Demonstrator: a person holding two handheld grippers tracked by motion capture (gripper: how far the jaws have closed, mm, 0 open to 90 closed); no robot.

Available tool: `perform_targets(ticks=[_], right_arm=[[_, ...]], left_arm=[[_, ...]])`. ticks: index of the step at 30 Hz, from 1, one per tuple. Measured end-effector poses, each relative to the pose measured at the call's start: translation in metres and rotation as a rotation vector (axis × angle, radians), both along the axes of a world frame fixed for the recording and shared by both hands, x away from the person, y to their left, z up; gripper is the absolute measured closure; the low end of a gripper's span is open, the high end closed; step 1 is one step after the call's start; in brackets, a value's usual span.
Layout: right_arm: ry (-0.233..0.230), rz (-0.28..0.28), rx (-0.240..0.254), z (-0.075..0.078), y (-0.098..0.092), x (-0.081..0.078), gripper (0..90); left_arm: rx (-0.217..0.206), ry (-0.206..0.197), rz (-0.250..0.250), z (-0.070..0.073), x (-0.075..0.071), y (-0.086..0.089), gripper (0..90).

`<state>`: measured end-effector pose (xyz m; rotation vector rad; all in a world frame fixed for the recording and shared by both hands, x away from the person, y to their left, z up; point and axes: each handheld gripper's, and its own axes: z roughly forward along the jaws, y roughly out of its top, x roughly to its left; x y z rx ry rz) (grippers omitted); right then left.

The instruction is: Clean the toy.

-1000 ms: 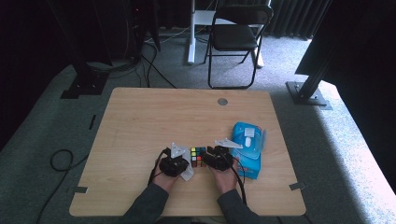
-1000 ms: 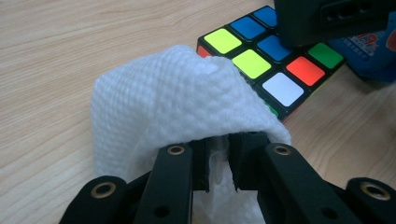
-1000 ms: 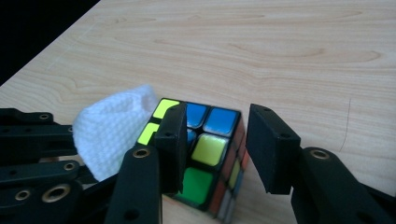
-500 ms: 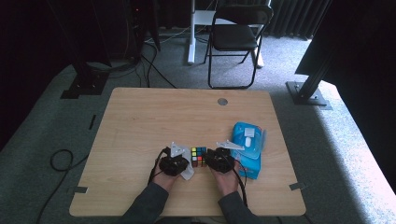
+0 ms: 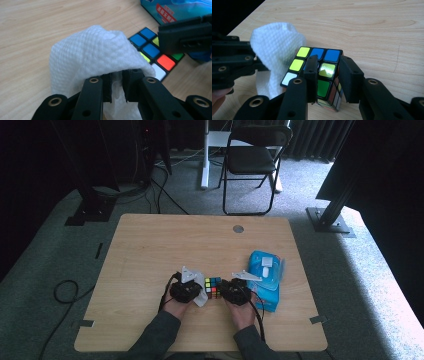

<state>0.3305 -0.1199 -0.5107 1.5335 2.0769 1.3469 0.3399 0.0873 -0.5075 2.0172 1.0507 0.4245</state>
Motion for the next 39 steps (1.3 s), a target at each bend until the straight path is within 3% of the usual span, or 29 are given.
perform_targets(ticks=[9, 16, 18, 20, 24, 34, 39], right_arm=[[0.000, 0.000, 0.004, 0.000, 0.000, 0.000, 68.3], [-0.002, -0.005, 0.005, -0.001, 0.000, 0.000, 68.3], [-0.004, -0.008, 0.005, -0.001, 0.001, -0.001, 68.2], [-0.005, -0.009, 0.007, -0.001, 0.001, -0.001, 68.2], [-0.005, -0.014, 0.008, -0.001, 0.001, -0.001, 68.0], [-0.007, -0.018, 0.012, -0.002, 0.001, -0.001, 68.0], [-0.008, -0.017, 0.013, -0.002, 0.000, -0.001, 68.0]], left_arm=[[0.016, 0.007, 0.009, -0.001, 0.013, -0.007, 83.0], [0.034, 0.006, 0.016, -0.006, 0.013, -0.008, 83.7], [0.047, 0.017, 0.020, -0.009, 0.012, -0.009, 84.0], [0.092, 0.027, 0.018, -0.017, 0.011, -0.013, 84.3], [0.110, 0.055, 0.026, -0.031, 0.010, -0.015, 84.7], [0.130, 0.048, 0.018, -0.030, 0.010, -0.016, 84.4], [0.166, 0.042, -0.001, -0.029, 0.006, -0.017, 84.1]])
